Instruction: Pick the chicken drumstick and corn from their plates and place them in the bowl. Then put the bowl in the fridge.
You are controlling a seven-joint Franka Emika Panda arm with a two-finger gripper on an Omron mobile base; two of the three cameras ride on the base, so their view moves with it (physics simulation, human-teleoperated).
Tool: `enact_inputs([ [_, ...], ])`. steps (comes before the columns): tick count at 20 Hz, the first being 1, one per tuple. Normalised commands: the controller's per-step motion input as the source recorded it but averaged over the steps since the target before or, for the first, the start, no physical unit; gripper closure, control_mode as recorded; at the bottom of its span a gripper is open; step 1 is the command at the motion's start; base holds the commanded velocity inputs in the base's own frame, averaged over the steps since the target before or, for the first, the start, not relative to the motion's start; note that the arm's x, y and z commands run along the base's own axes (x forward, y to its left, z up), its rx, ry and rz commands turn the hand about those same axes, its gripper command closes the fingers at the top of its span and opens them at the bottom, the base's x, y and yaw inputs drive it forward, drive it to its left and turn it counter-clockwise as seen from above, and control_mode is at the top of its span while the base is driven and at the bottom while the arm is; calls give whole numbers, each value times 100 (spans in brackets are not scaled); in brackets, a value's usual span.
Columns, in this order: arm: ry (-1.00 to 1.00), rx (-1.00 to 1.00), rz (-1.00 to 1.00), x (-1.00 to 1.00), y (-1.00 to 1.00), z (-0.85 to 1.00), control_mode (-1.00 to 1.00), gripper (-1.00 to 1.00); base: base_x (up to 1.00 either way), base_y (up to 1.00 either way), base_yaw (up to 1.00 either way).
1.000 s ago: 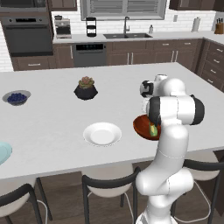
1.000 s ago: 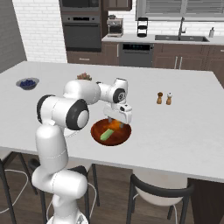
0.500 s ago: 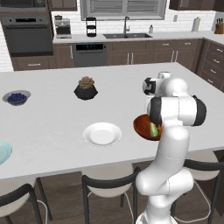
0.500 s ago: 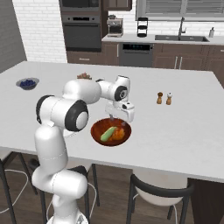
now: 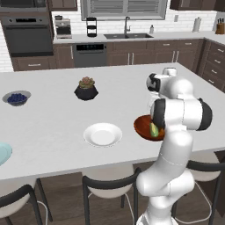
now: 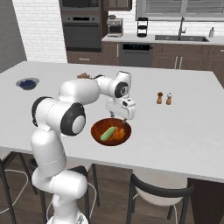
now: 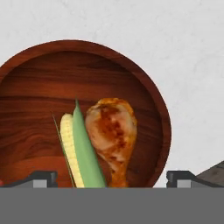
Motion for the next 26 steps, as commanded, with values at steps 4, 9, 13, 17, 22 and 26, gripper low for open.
enact_inputs([
  [4,9,-25,5,0,76,43,-100,-100,0,0,0],
  [9,17,-46,13,-28,100,29,-100,-100,0,0,0],
  [13,34,-37,16,-17,100,16,-100,-100,0,0,0],
  [17,15,-16,10,-71,87,4,-100,-100,0,0,0],
  [22,-8,-4,16,-57,25,-22,-100,-100,0,0,0],
  [26,-21,0,10,24,-2,-67,-100,-100,0,0,0],
])
